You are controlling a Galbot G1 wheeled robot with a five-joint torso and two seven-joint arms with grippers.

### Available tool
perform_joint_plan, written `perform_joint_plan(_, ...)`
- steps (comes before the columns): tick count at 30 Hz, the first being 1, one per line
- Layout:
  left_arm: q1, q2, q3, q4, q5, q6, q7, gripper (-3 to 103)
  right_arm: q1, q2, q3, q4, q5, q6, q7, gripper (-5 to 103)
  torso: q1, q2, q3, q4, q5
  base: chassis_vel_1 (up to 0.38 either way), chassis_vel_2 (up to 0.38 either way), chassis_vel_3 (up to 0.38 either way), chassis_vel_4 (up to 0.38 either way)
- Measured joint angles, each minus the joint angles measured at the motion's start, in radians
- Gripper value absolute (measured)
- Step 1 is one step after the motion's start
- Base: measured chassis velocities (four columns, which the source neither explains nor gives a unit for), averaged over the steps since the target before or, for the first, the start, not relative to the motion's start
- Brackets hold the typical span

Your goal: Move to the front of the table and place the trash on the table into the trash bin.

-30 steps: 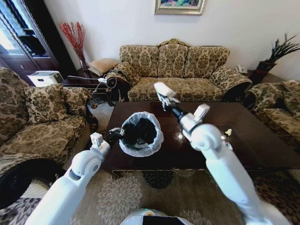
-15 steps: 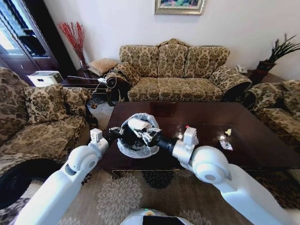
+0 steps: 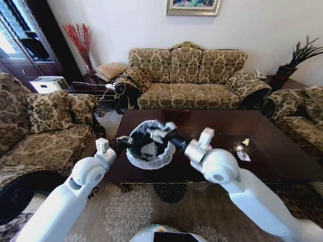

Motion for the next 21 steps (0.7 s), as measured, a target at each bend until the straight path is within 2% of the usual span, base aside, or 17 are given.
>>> perform_joint_plan(1, 0.000, 0.000, 0.000, 0.000, 0.000, 0.000, 0.000, 1, 0.000, 0.000, 0.000, 0.000, 0.000, 0.000, 0.000, 90, 0.000, 0.000, 0.000, 0.0000, 0.0000, 0.000, 0.000, 0.000, 0.000)
perform_joint_plan(3, 0.005, -0.040, -0.021, 0.011, 0.015, -0.010, 0.000, 1, -0.067, 0.002, 0.080, -0.063, -0.102, 0.009, 0.033, 99, 0.000, 0.000, 0.000, 0.0000, -0.0001, 0.000, 0.000, 0.000, 0.000)
perform_joint_plan(5, 0.005, -0.049, -0.024, 0.016, 0.028, -0.011, 0.001, 1, -0.091, 0.004, 0.104, -0.084, -0.129, 0.011, 0.034, 99, 0.000, 0.000, 0.000, 0.0000, 0.0000, 0.000, 0.000, 0.000, 0.000)
perform_joint_plan(7, 0.001, -0.081, -0.026, 0.047, 0.127, -0.034, 0.016, 1, -0.205, 0.029, 0.221, -0.184, -0.239, 0.040, 0.010, 100, 0.000, 0.000, 0.000, -0.0003, 0.0004, 0.000, 0.000, 0.000, 0.000)
perform_joint_plan(9, -0.002, -0.099, -0.027, 0.058, 0.174, -0.035, 0.022, 1, -0.289, 0.062, 0.291, -0.242, -0.284, 0.059, 0.003, 100, 0.000, 0.000, 0.000, -0.0002, 0.0007, 0.000, 0.000, 0.000, 0.000)
perform_joint_plan(11, -0.002, -0.109, -0.028, 0.059, 0.183, -0.032, 0.023, 1, -0.330, 0.082, 0.331, -0.263, -0.299, 0.059, -0.001, 100, 0.000, 0.000, 0.000, -0.0002, 0.0006, 0.000, 0.000, 0.000, 0.000)
perform_joint_plan(14, 0.004, -0.136, -0.030, 0.054, 0.198, -0.026, 0.023, 1, -0.440, 0.115, 0.426, -0.292, -0.346, 0.047, -0.059, 100, 0.000, 0.000, 0.000, -0.0003, 0.0004, 0.000, 0.000, 0.000, 0.000)
perform_joint_plan(17, 0.009, -0.153, -0.029, 0.050, 0.207, -0.024, 0.024, 1, -0.478, 0.121, 0.458, -0.296, -0.376, 0.034, -0.094, 100, 0.000, 0.000, 0.000, -0.0005, 0.0001, 0.000, 0.000, 0.000, 0.000)
perform_joint_plan(21, 0.026, -0.181, -0.022, 0.033, 0.211, -0.024, 0.023, 1, -0.491, 0.127, 0.468, -0.301, -0.396, 0.021, -0.094, 100, 0.000, 0.000, 0.000, -0.0002, 0.0001, 0.000, 0.000, 0.000, 0.000)
